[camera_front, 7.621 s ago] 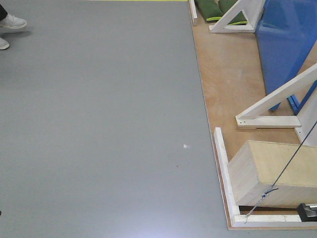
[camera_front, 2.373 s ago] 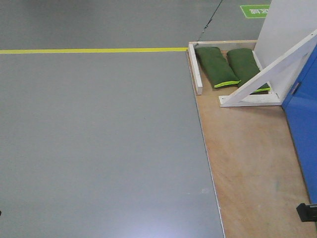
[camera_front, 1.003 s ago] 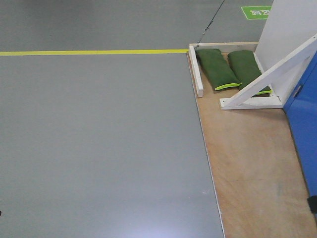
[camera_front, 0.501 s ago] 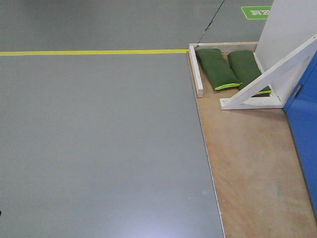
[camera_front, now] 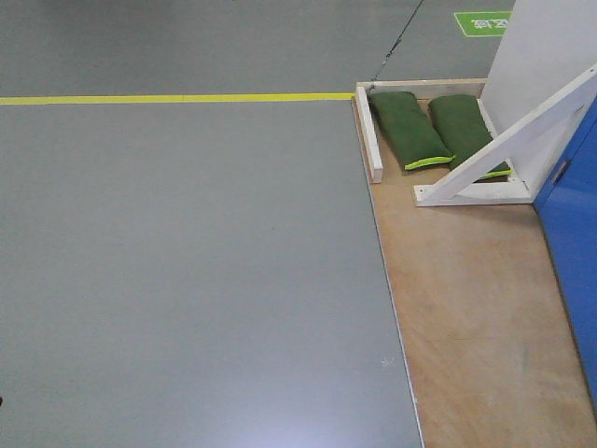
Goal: Move to blue door and open it
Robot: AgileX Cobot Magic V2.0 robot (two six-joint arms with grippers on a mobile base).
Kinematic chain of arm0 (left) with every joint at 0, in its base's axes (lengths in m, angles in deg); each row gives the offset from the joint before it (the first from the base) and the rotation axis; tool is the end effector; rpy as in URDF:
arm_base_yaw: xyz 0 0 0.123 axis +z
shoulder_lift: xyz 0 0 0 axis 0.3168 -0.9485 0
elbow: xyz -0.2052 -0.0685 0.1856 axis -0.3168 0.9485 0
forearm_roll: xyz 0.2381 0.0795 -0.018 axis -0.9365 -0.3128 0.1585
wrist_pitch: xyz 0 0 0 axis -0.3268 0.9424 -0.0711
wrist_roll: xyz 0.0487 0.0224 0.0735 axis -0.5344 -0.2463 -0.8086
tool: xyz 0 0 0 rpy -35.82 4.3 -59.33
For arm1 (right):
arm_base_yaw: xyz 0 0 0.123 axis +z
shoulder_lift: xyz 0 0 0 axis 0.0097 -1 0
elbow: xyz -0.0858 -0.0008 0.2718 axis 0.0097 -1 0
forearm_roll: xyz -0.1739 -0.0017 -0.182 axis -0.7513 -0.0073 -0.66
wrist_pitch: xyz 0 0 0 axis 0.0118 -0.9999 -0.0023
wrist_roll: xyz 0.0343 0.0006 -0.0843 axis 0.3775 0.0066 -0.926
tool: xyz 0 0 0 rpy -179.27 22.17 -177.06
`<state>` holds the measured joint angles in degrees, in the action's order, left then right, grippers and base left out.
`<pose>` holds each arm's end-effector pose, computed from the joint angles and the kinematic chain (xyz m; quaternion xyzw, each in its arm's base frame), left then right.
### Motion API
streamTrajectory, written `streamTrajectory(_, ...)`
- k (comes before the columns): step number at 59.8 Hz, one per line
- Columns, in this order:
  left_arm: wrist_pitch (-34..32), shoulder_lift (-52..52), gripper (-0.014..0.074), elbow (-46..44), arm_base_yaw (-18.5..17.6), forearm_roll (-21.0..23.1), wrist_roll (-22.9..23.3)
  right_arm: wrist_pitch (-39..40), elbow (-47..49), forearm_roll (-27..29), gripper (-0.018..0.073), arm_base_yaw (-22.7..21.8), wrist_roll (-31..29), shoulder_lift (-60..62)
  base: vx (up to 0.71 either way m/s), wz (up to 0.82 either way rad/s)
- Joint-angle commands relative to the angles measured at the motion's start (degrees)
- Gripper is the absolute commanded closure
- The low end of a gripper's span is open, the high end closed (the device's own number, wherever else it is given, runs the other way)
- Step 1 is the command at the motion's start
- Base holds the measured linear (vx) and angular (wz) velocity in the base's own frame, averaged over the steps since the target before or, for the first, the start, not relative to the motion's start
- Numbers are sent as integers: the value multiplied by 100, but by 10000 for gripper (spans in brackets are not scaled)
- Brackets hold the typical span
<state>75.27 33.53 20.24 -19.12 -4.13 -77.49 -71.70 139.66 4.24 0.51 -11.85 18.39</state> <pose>0.0557 -0.0007 0.1860 0.0158 0.7534 0.0063 0.6573 0.1484 0.0029 0.4865 -0.0564 0.5813 -0.0625 0.8093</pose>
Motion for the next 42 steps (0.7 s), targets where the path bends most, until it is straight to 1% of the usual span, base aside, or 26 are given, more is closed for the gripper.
streamTrajectory(1, -481, 81, 526, 34, -44, 0, 18, 423, 549, -112, 567, -104, -29, -252, 0, 0)
streamTrajectory(6, -481, 81, 526, 34, -44, 0, 18, 433, 954, -97, 567, -429, -29, -513, 0, 0)
streamTrajectory(10, -481, 81, 526, 34, -44, 0, 18, 441, 1267, -51, 567, -914, -29, -716, 0, 0)
streamTrajectory(19, -481, 81, 526, 34, -44, 0, 18, 514, 1694, -36, 567, -2475, -29, -995, 0, 0)
streamTrajectory(21, -481, 81, 526, 34, -44, 0, 18, 550, 1748, 66, 567, -2971, -29, -1038, 0, 0)
streamTrajectory(25, -481, 81, 526, 34, -44, 0, 18, 691, 1760, 435, 567, -3735, -29, -1057, 0, 0)
streamTrajectory(28, -481, 81, 526, 34, -44, 0, 18, 818, 1760, 879, 567, -4413, -29, -1057, 0, 0)
streamTrajectory(30, -481, 81, 526, 34, -44, 0, 18, 881, 1760, 1157, 567, -4747, -29, -1057, 0, 0)
streamTrajectory(35, -481, 81, 526, 34, -44, 0, 18, 1117, 1760, 1737, 567, -5773, -29, -1057, 0, 0)
streamTrajectory(36, -481, 81, 526, 34, -44, 0, 18, 1146, 1760, 1816, 567, -5847, -29, -1057, 0, 0)
streamTrajectory(37, -481, 81, 526, 34, -44, 0, 18, 1199, 1760, 1936, 567, -6140, -29, -1057, 0, 0)
streamTrajectory(38, -481, 81, 526, 34, -44, 0, 18, 1240, 1760, 2016, 567, -6211, -29, -1057, 0, 0)
streamTrajectory(41, -481, 81, 526, 34, -44, 0, 18, 1339, 1760, 2348, 567, -6806, -29, -1085, 0, 0)
streamTrajectory(42, -481, 81, 526, 34, -44, 0, 18, 1373, 1760, 2475, 567, -6929, -29, -1092, 0, 0)
